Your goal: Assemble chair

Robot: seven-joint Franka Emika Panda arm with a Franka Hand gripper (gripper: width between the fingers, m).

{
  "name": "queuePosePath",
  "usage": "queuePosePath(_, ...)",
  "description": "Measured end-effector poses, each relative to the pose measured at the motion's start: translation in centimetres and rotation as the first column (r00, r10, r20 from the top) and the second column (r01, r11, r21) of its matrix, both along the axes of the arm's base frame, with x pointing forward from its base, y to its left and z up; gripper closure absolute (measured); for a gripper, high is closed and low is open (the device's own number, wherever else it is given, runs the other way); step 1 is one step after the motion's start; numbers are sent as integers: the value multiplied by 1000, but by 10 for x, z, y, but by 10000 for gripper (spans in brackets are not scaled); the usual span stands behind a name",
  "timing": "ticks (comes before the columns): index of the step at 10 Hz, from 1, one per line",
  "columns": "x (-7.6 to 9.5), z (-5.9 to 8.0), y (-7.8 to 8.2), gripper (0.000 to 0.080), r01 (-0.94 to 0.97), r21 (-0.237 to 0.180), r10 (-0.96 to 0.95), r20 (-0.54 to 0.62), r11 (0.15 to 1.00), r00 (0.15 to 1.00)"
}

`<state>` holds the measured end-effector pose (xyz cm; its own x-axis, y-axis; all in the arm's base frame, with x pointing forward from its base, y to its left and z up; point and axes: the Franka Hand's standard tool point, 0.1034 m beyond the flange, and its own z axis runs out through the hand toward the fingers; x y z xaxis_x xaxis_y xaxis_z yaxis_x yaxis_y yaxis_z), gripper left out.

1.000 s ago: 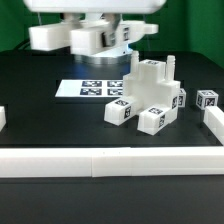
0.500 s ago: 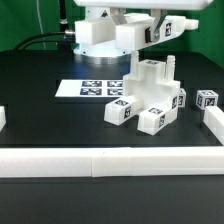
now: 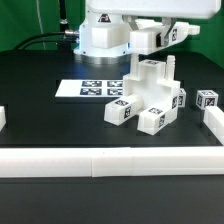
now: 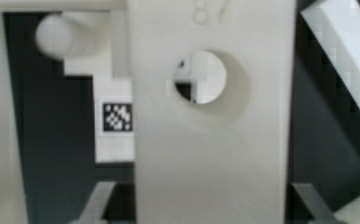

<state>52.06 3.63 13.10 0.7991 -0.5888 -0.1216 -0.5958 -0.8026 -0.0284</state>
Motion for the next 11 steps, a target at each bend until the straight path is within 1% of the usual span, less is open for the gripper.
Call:
queuePosePath(1, 4, -3, 4, 515, -6, -7, 7, 21, 1000, 1000)
queuePosePath(4, 3, -4, 4, 515, -9, -8, 9, 19, 1000, 1000)
queuePosePath(5, 3, -7, 9, 515, -11, -10, 11, 18, 1000, 1000)
queuePosePath(7, 1, -11, 9, 515, -17, -12, 17, 12, 1000, 1000)
queuePosePath(11, 4, -11, 12, 515, -19, -16, 20, 31, 1000, 999)
